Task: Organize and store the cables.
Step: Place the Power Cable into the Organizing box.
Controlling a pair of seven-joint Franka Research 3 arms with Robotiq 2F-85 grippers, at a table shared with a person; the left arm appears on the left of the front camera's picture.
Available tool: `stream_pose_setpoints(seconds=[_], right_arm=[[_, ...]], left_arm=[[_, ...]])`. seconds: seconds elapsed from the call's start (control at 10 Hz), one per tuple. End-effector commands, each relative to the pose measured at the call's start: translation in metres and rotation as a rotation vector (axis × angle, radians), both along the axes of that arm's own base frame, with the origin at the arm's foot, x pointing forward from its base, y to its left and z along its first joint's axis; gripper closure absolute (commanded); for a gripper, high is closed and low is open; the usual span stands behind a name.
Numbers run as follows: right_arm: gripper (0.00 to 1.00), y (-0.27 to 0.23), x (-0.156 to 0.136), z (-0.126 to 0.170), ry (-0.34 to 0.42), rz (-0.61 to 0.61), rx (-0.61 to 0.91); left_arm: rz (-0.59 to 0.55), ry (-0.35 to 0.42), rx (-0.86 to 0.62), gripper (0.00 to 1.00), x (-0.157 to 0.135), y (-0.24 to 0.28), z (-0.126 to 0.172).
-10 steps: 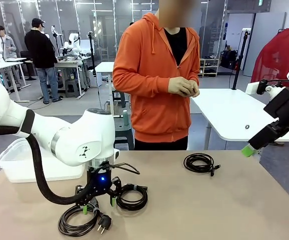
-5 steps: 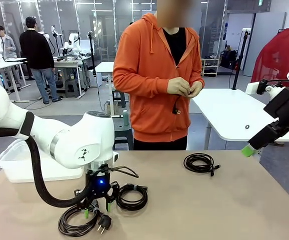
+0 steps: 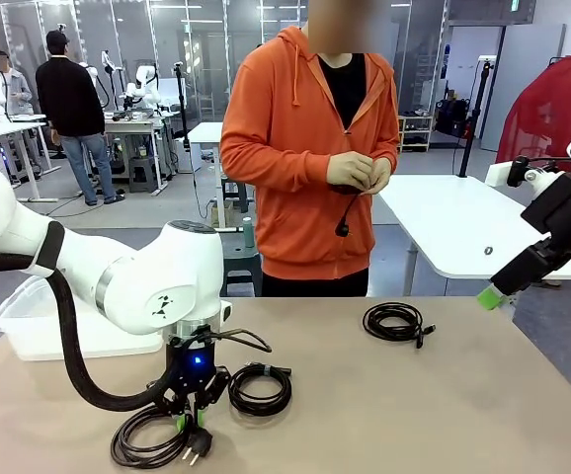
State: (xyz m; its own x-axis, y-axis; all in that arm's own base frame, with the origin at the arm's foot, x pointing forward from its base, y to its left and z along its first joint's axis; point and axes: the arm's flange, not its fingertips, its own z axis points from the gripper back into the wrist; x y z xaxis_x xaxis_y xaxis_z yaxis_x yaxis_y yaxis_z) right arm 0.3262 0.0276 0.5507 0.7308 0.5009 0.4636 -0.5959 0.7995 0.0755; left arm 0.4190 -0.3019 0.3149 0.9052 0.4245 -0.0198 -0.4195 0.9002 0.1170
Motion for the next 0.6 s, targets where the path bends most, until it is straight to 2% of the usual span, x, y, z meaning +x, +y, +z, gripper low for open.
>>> stream_pose_setpoints(seconds=[0.0, 0.2, 0.5], right_arm=[[0.00, 0.002, 0.002, 0.002, 0.008, 0.001, -0.010], [0.00, 0.002, 0.002, 0.002, 0.008, 0.001, -0.010], [0.00, 0.002, 0.002, 0.002, 0.008, 0.001, -0.010]], left_arm=[[-0.023, -0.028, 0.008, 1.00, -0.003, 0.009, 0.002], [-0.030, -0.038, 0.022, 1.00, -0.004, 0.005, 0.008], [-0.111, -0.135, 0.100, 1.00, -0.018, -0.004, 0.029]])
